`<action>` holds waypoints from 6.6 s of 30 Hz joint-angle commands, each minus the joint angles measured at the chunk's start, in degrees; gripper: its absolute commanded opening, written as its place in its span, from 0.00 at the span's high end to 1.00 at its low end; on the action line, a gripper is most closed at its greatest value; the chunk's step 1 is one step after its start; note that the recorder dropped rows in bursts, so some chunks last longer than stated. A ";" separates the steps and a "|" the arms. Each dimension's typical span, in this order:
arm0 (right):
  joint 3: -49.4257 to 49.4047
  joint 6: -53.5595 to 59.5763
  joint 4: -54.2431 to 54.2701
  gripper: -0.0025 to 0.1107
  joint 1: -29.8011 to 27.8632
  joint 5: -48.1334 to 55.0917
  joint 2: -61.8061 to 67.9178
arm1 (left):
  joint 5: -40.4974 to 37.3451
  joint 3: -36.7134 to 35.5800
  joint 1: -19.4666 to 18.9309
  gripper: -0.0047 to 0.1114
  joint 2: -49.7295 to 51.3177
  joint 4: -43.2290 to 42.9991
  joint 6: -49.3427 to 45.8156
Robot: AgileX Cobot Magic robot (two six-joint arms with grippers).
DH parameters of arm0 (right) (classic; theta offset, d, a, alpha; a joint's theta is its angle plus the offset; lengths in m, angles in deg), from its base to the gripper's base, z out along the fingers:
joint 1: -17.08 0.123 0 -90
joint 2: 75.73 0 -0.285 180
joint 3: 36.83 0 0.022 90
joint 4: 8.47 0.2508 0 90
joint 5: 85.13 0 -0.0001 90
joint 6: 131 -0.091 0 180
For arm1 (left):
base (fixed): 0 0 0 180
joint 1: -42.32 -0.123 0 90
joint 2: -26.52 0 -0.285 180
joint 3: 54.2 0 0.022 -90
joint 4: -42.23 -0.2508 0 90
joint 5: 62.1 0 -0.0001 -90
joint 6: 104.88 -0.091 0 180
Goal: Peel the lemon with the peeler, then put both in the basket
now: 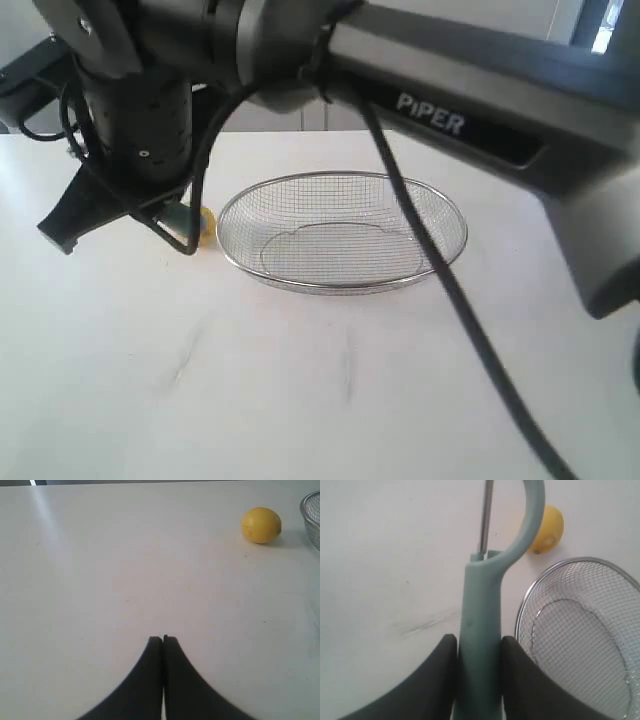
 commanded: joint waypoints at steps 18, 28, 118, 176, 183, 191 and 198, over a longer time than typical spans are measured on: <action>-24.45 9.80 1.01 0.98 -10.58 0.26 -24.37 | 0.02 -0.28 0.10 0.96 -0.25 0.14 0.09; -44.42 9.80 1.01 0.98 -19.81 -2.34 -38.50 | 0.02 -0.28 0.10 0.96 -0.25 0.14 0.09; -65.77 11.99 3.51 0.98 -36.43 -31.67 -38.26 | 2.07 -0.28 0.00 0.96 -0.25 0.14 0.09; -65.77 11.99 3.51 0.98 -36.43 -31.67 -38.26 | 33.12 57.81 0.00 0.96 79.20 -17.40 11.34; -65.77 11.99 3.51 0.98 -36.43 -31.67 -38.26 | -7.62 78.83 2.10 0.96 96.21 -16.97 5.87; -65.77 11.99 3.51 0.98 -36.43 -31.67 -38.26 | -45.91 104.48 7.79 0.96 113.20 9.72 -45.15; -65.77 11.99 3.51 0.98 -36.43 -31.67 -38.26 | -47.04 108.49 13.04 0.93 119.16 11.04 -79.93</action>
